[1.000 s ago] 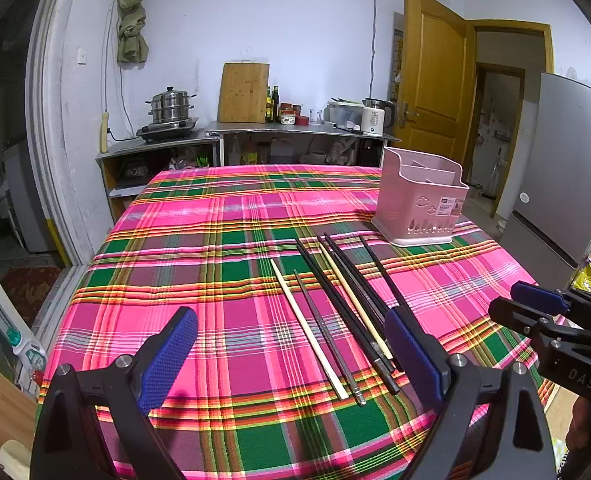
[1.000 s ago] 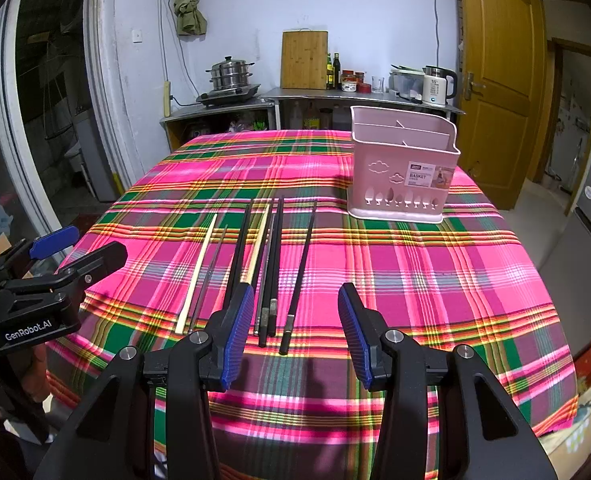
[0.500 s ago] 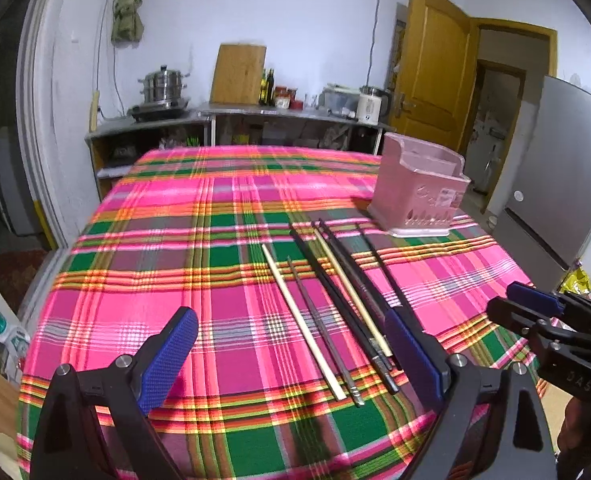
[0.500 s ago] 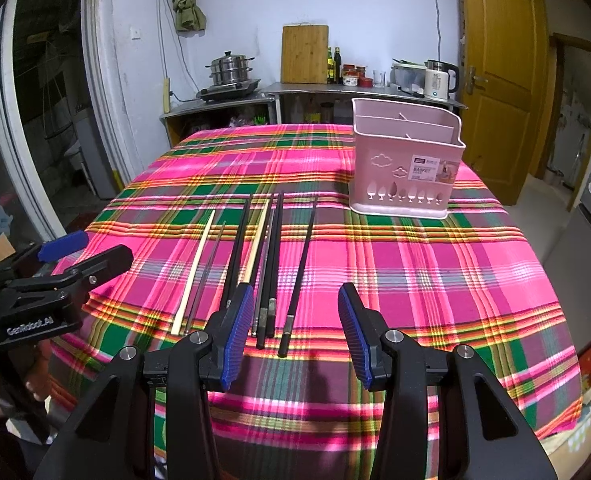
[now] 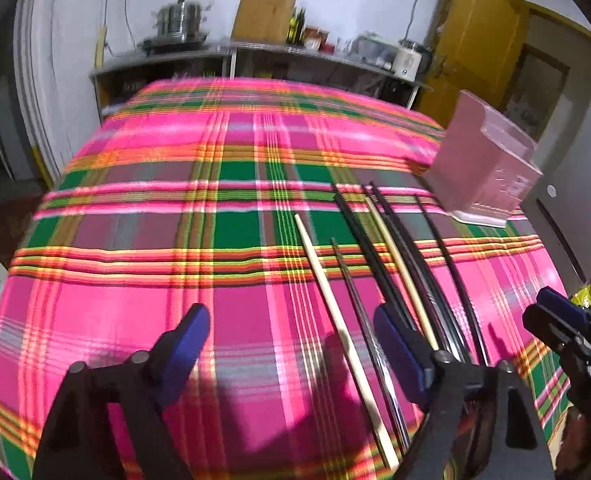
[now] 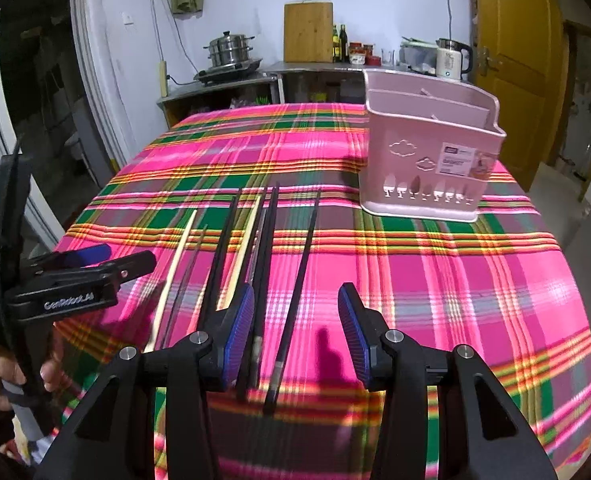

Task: Organize utensils
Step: 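Grasp a light wooden chopstick with the left tool while the right tool grasps a black chopstick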

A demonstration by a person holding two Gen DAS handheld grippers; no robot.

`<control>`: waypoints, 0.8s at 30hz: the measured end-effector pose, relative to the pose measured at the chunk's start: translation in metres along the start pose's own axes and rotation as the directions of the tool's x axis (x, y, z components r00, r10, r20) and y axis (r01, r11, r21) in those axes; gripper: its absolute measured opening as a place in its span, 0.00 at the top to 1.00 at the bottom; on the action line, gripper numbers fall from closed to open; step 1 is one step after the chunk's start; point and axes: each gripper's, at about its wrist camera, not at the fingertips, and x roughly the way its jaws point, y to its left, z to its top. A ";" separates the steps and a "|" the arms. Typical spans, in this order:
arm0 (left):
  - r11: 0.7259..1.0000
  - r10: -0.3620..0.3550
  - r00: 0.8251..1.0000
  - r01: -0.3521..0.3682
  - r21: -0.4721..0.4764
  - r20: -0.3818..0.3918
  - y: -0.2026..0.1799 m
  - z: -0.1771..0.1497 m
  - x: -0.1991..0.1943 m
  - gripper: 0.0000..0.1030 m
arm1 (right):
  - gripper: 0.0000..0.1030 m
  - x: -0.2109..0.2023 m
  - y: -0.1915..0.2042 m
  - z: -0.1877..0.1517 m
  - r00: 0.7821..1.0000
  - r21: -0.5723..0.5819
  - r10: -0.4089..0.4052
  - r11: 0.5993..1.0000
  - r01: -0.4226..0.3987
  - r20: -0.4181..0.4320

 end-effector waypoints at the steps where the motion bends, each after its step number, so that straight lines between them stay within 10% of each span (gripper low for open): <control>1: 1.000 0.006 1.000 -0.006 -0.002 -0.016 0.001 0.003 0.006 0.26 | 0.56 0.006 -0.001 0.003 1.000 0.001 0.002 1.000 -0.002 -0.005; 24: 0.992 0.086 0.996 -0.082 0.092 -0.040 -0.019 0.032 0.049 0.52 | 0.71 0.105 -0.014 0.044 0.988 0.009 0.003 1.000 -0.002 -0.153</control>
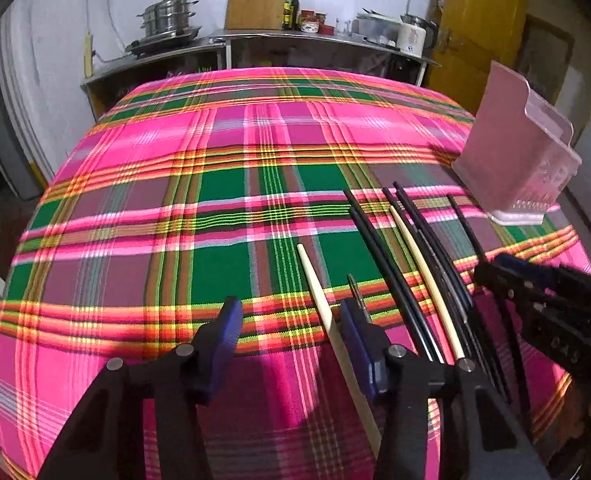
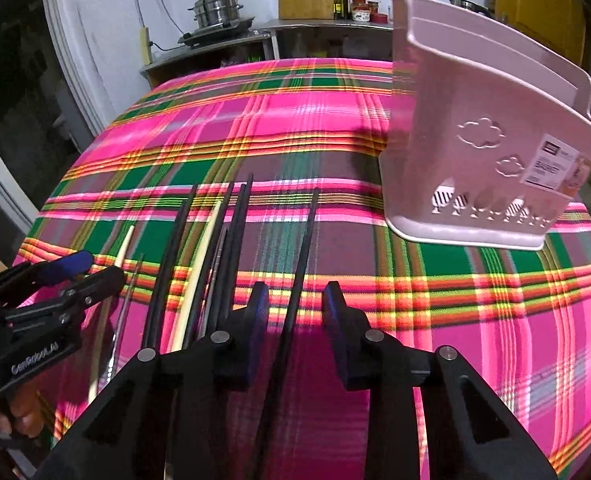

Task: Organize utensils
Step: 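Grasp a light wooden chopstick with the left tool while the right tool grasps a black chopstick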

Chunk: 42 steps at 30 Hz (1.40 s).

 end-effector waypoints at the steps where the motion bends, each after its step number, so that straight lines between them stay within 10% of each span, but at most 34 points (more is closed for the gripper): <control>1: 1.000 0.002 1.000 -0.002 0.010 0.000 -0.001 0.001 0.001 0.52 | 0.71 0.001 0.001 0.002 1.000 -0.006 -0.003 1.000 0.003 0.000; 15: 1.000 0.009 1.000 -0.008 0.016 -0.011 -0.003 0.015 0.009 0.95 | 0.92 0.020 -0.001 0.029 0.999 -0.007 -0.003 1.000 0.003 -0.038; 42: 0.972 -0.227 0.962 0.234 -0.032 0.151 0.018 0.056 -0.119 0.95 | 0.94 -0.102 -0.013 0.044 0.976 0.036 0.102 0.993 -0.111 0.195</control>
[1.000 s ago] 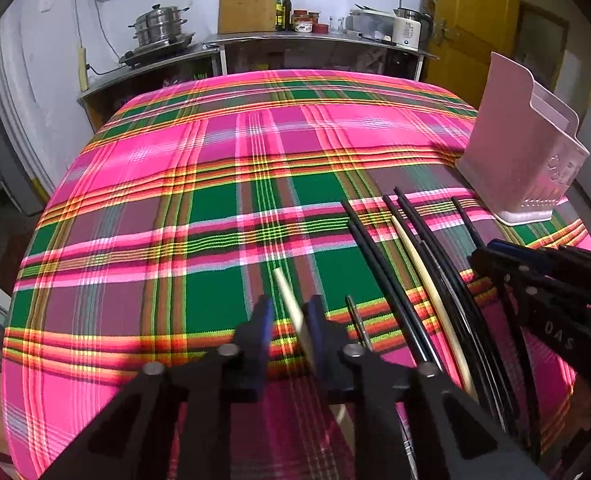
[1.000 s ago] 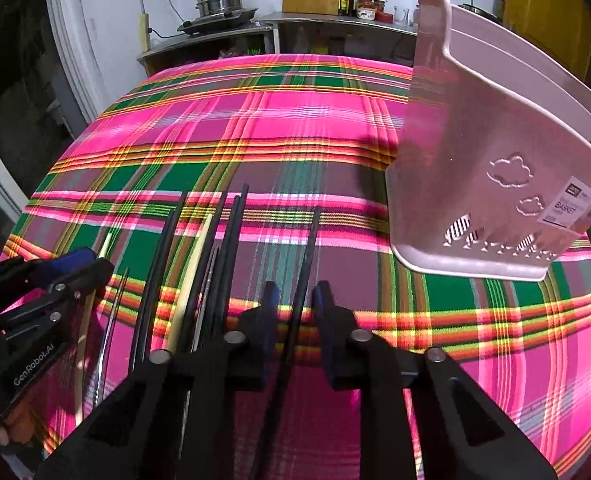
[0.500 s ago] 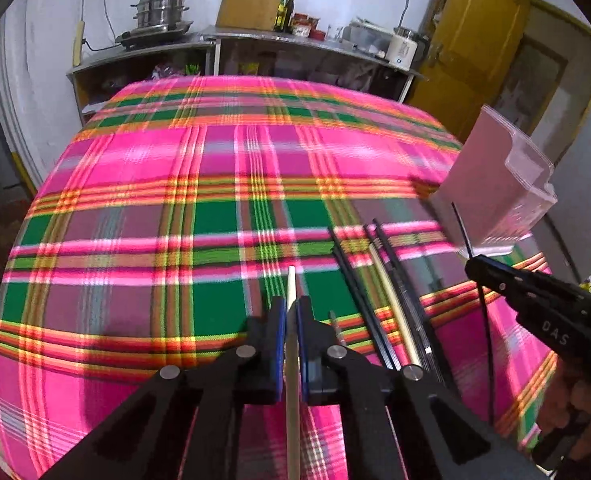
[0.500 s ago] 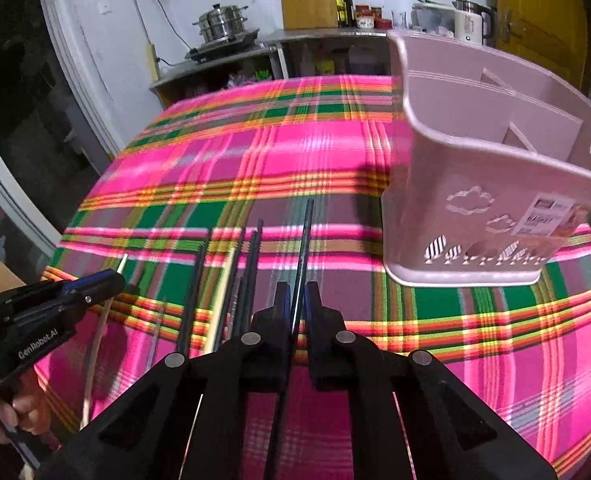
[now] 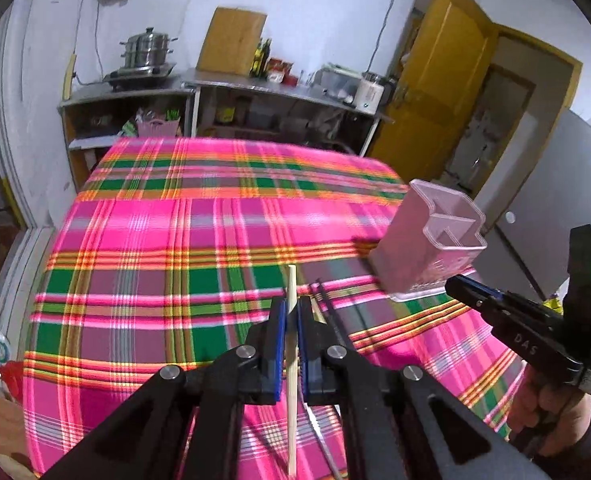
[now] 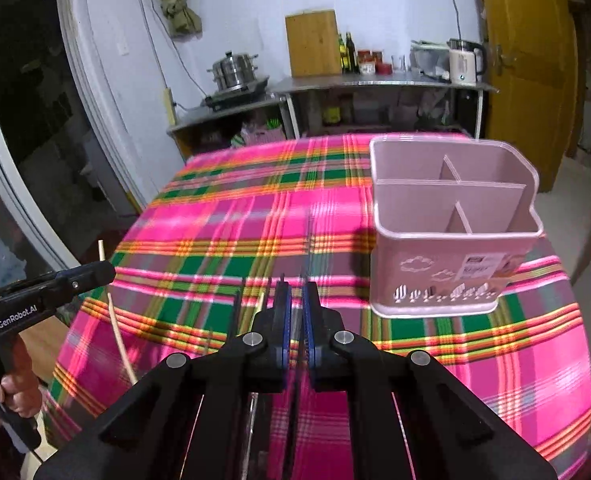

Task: Organize utensils
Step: 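Grasp a light wooden chopstick with the left tool while the right tool grasps a black chopstick, then lift and carry both held chopsticks over the pink utensil holder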

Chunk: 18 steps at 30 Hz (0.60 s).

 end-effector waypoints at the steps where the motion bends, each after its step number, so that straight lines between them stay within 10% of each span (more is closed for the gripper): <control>1: 1.000 -0.007 1.000 0.007 0.007 0.008 -0.004 0.002 -0.006 0.95 | 0.94 -0.005 0.000 0.002 1.000 -0.001 0.001 1.000 -0.001 0.011; 9: 0.998 -0.040 0.997 0.037 0.052 0.067 -0.028 0.014 -0.038 0.95 | 0.95 -0.035 -0.001 0.009 0.997 -0.006 -0.001 1.000 0.002 0.072; 18: 0.997 -0.062 0.993 0.058 0.043 0.100 -0.028 0.021 -0.051 0.95 | 0.92 0.015 -0.010 -0.009 0.999 0.033 -0.006 0.999 0.007 -0.052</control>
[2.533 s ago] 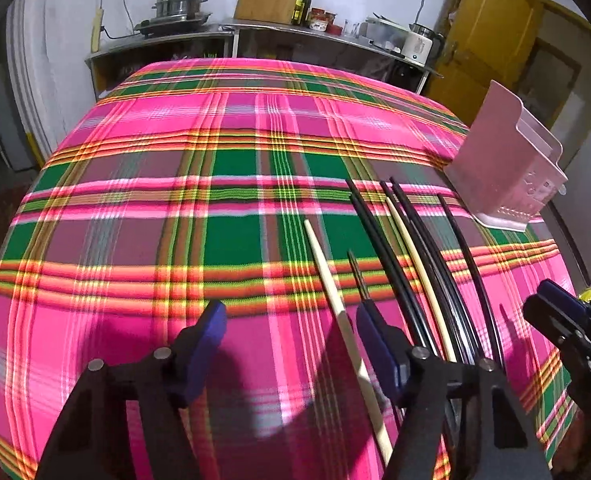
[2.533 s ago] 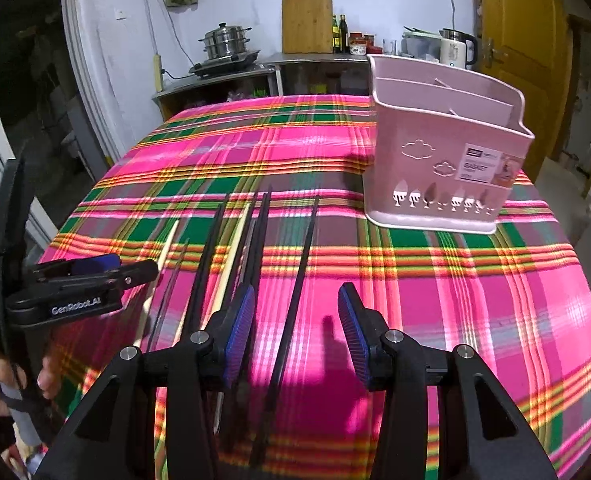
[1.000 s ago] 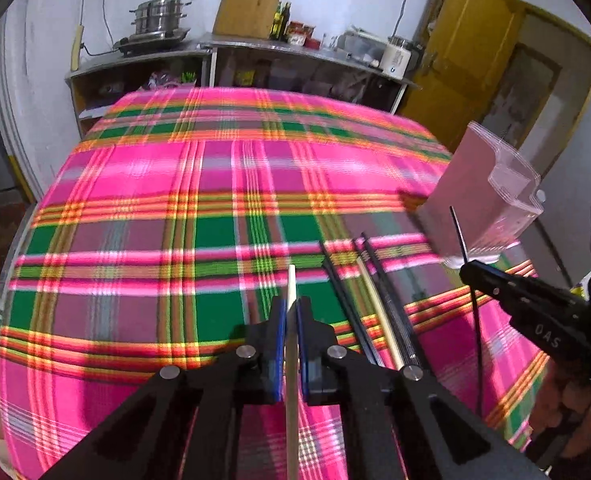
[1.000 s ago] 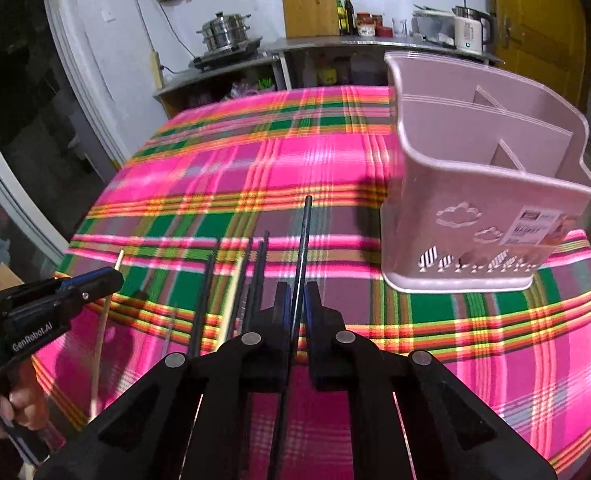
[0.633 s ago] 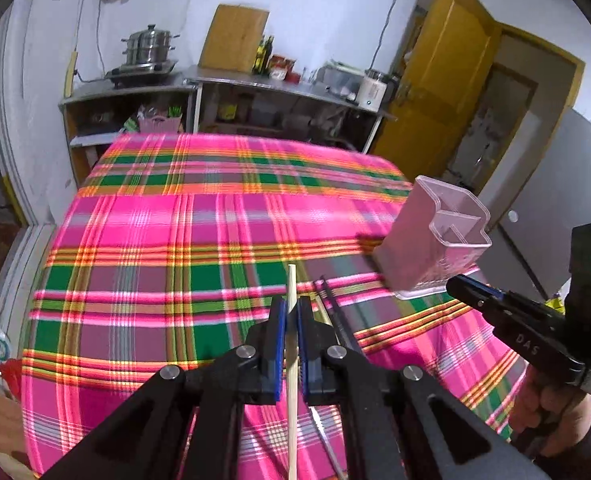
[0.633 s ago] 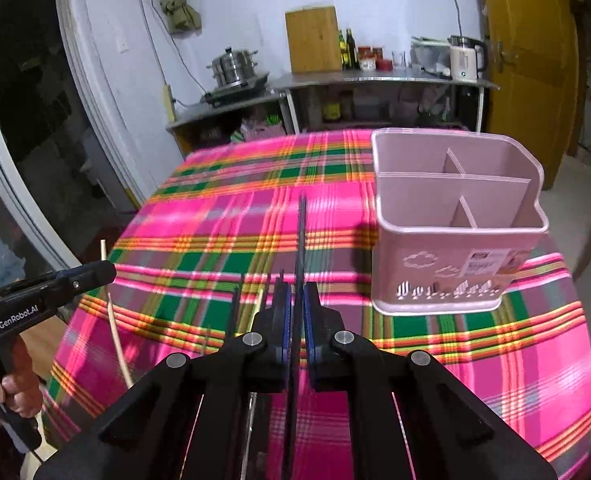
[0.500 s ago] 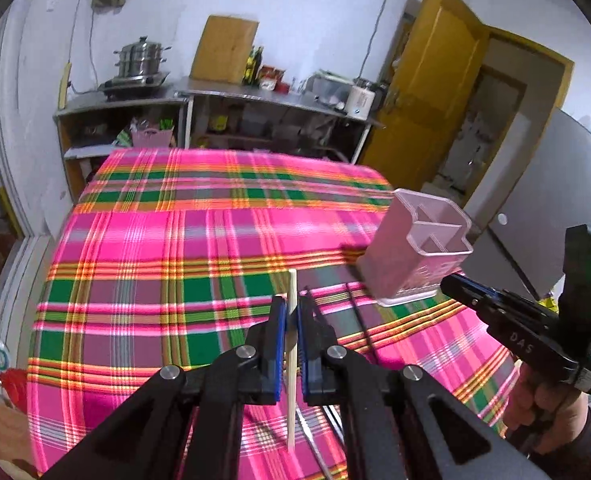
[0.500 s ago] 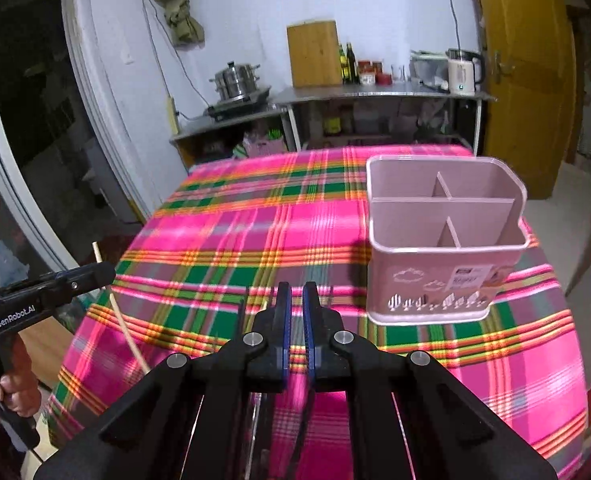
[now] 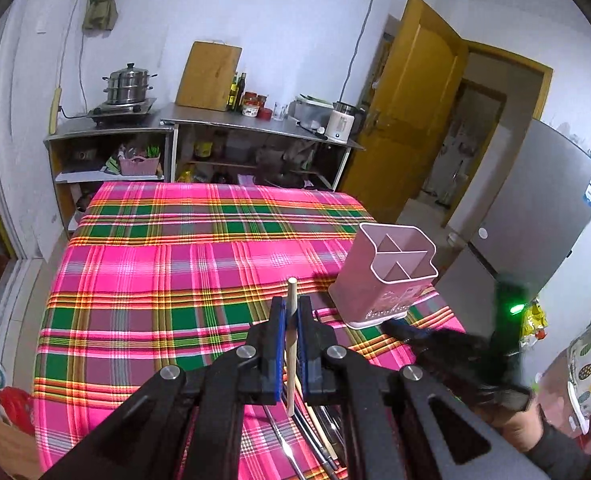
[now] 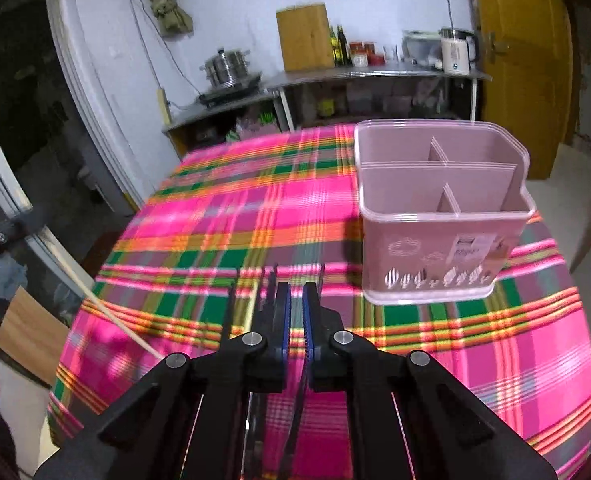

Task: Organize utensils
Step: 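Lift and carry both held chopsticks over the pink utensil holder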

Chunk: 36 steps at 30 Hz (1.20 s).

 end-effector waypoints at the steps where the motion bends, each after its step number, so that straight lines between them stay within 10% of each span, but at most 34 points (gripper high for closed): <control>1: 1.000 -0.001 1.000 0.001 -0.002 0.003 0.001 0.001 -0.001 0.95 | 0.90 0.007 0.000 -0.003 1.000 -0.002 -0.004 1.000 0.004 -0.014; 17: 0.998 -0.006 1.000 0.004 -0.058 -0.023 0.029 -0.006 0.017 0.95 | 0.88 0.107 -0.008 -0.020 0.979 -0.003 -0.060 0.998 0.060 -0.196; 36: 0.998 -0.017 1.000 0.016 -0.054 -0.024 0.024 -0.005 0.019 0.95 | 0.94 0.072 -0.006 0.004 0.993 0.003 -0.012 1.000 0.012 -0.115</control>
